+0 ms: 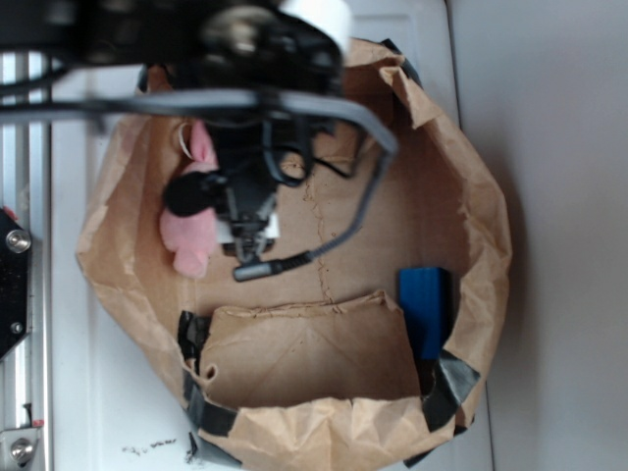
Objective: Grab the pink bunny.
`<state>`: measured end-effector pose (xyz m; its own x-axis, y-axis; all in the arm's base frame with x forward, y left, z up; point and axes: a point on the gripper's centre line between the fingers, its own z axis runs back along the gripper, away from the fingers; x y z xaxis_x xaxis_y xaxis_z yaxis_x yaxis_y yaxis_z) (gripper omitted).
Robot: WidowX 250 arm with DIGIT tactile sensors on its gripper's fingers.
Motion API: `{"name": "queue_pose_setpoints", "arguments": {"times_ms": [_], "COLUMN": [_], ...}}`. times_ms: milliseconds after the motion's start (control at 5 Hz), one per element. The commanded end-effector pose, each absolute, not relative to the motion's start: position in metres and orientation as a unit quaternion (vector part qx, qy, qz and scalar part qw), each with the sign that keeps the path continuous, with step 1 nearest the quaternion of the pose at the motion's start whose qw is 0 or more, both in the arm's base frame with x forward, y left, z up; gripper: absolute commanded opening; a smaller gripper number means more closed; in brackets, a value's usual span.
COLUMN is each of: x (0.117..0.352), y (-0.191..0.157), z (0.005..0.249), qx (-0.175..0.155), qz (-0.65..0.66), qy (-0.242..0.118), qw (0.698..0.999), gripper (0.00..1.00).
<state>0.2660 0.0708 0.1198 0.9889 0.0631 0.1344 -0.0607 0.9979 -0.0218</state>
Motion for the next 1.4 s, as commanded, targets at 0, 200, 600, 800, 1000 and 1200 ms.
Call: {"name": "queue_pose_setpoints", "arguments": {"times_ms": [0,200,600,800,1000,1200], "x": [0.286,0.286,0.286,0.286,0.296,0.292], "y": [0.084,0.084,0.084,0.084,0.063,0.046], "z": [0.109,0.109,0.109,0.109,0.102,0.112], "qx": [0.003,0.003,0.003,0.003,0.027,0.052], "qz": [0.021,0.021,0.021,0.021,0.042,0.08], "qy": [-0.045,-0.045,-0.045,-0.045,-0.078,-0.115], "qw": [0.999,0.999,0.999,0.999,0.996,0.989], "gripper": [1.0,1.0,1.0,1.0,1.0,1.0]}}
